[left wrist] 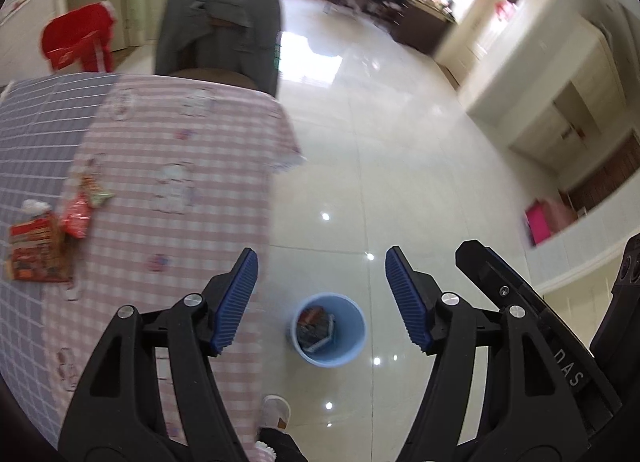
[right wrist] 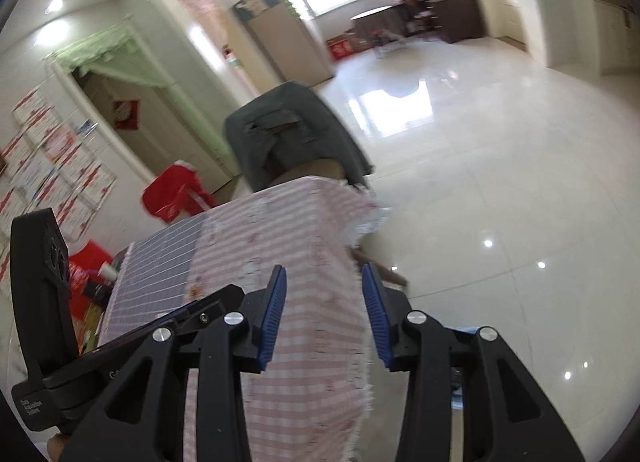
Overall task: Collect trash
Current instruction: 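Open the right tool over the bucket and return both tools to the table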
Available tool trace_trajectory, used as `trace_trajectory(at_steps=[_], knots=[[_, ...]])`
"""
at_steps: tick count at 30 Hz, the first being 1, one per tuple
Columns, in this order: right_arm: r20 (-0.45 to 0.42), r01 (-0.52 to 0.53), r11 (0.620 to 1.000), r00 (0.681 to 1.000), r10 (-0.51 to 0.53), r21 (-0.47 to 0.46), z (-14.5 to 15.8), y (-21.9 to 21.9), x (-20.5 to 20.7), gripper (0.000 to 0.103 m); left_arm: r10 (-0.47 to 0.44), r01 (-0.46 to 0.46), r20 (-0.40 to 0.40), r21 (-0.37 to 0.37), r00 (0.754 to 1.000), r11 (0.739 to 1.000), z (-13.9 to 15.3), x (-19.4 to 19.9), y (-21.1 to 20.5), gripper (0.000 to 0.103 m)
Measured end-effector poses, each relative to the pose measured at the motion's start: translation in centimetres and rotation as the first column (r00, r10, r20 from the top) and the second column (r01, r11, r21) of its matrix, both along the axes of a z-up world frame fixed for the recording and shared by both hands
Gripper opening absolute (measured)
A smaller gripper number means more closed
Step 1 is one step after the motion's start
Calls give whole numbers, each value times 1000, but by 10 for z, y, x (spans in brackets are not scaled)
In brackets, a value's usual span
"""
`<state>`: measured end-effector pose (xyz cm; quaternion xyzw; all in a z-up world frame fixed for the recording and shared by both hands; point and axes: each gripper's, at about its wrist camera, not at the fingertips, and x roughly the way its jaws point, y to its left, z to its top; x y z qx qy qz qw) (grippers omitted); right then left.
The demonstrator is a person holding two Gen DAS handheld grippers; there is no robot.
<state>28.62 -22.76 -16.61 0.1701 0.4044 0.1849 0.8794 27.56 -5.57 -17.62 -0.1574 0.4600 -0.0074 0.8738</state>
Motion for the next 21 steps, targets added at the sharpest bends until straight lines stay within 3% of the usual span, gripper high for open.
trace_trajectory(at_steps=[8, 16, 21], knots=[[3, -171, 985, 985, 171, -1, 10, 129, 10, 43, 177, -177, 4, -12, 984, 984, 0, -29, 127, 69], [-51, -325, 945, 945, 323, -39, -18, 261, 16, 46, 371, -373, -53, -22, 927, 928, -30, -60, 258, 70], [-97, -400, 912, 915, 392, -94, -47, 318, 13, 47, 447, -452, -104, -34, 889, 891, -55, -72, 321, 70]])
